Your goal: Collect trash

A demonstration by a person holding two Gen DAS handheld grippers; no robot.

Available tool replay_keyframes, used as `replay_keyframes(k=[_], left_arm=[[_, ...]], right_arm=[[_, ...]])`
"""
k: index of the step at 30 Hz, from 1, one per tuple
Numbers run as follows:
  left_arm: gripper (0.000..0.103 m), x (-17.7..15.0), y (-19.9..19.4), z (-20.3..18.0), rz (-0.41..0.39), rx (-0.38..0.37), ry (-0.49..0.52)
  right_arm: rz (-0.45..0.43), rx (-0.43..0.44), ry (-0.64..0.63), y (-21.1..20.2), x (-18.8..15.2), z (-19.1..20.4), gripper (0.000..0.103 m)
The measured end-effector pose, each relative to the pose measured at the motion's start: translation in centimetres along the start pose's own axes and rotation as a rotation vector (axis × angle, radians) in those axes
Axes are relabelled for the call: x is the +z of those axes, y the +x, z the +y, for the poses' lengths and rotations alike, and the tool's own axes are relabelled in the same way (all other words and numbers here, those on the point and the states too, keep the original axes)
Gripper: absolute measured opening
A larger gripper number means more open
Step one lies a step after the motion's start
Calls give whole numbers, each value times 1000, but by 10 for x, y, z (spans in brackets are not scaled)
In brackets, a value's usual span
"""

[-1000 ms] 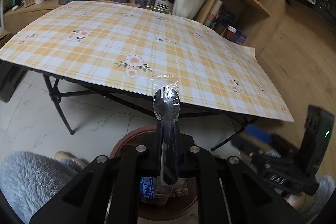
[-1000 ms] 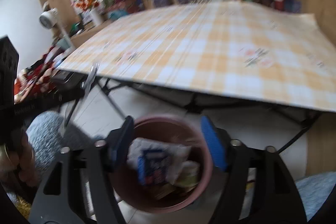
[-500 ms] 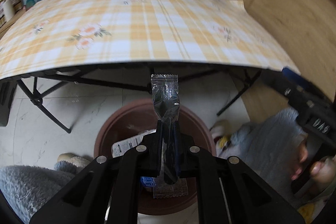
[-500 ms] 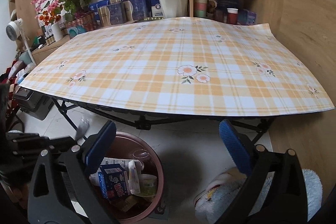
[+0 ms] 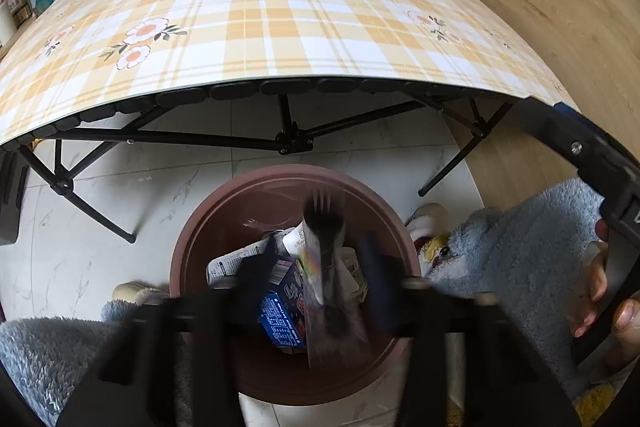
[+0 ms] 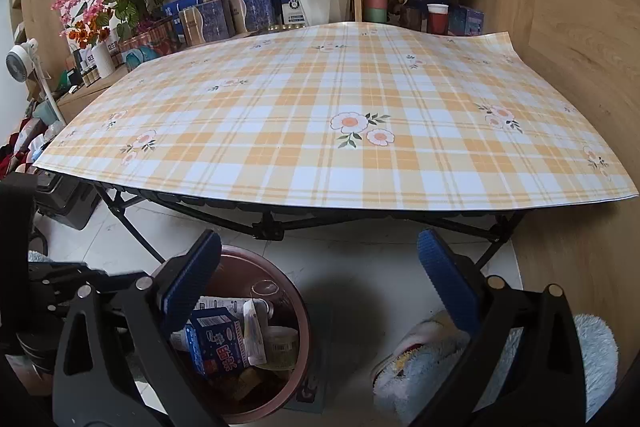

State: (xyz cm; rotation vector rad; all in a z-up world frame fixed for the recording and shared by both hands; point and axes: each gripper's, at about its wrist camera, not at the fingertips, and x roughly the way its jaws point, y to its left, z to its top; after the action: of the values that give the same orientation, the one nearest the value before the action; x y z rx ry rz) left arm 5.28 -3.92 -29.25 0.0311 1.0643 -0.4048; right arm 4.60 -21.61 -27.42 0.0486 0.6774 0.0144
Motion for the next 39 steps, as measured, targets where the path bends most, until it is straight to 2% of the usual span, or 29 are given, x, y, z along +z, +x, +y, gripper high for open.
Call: replay_keyframes(k=[3, 5, 8, 10, 13, 15, 17, 21, 23, 25, 28, 31, 33, 39], left_arm=[[56, 1, -2, 1, -4, -4, -8], [64, 2, -2, 2, -5, -2, -17], [69, 4, -6, 3, -23, 4, -29], [71, 5, -11, 5, -43, 12, -43], [81, 6, -19, 9, -85, 39, -65], [81, 8, -27, 12, -114, 54, -79], [88, 11, -38, 14, -148, 96, -81], [90, 24, -80, 17, -272, 173, -52], [91, 32, -105, 16, -331, 183, -49], [97, 44, -139, 16, -411, 180, -56], [97, 62, -180, 12, -500, 221, -42], [97, 79, -212, 4, -553, 304, -32], [97, 86, -229, 2, -584, 316, -27], [97, 93, -265, -5, -660, 325, -30]], right_arm=[[6, -5, -3, 1, -1, 0, 97], [8, -8, -4, 1, -1, 1, 97], [8, -10, -4, 1, -1, 1, 97], [11, -10, -5, 2, -1, 1, 97], [13, -13, -5, 2, 0, 0, 97], [9, -16, -3, 0, 1, -1, 97], [0, -23, 3, -3, 3, -2, 97], [-36, -13, 16, -21, 24, -10, 97], [-59, -21, 6, -33, 38, -12, 97], [-83, -12, -7, -47, 55, -15, 97], [-155, 9, -24, -74, 81, -17, 97], [-217, 8, -48, -97, 103, -15, 97], [-253, 16, -59, -113, 117, -13, 97], [-289, 3, -91, -140, 140, -8, 97]])
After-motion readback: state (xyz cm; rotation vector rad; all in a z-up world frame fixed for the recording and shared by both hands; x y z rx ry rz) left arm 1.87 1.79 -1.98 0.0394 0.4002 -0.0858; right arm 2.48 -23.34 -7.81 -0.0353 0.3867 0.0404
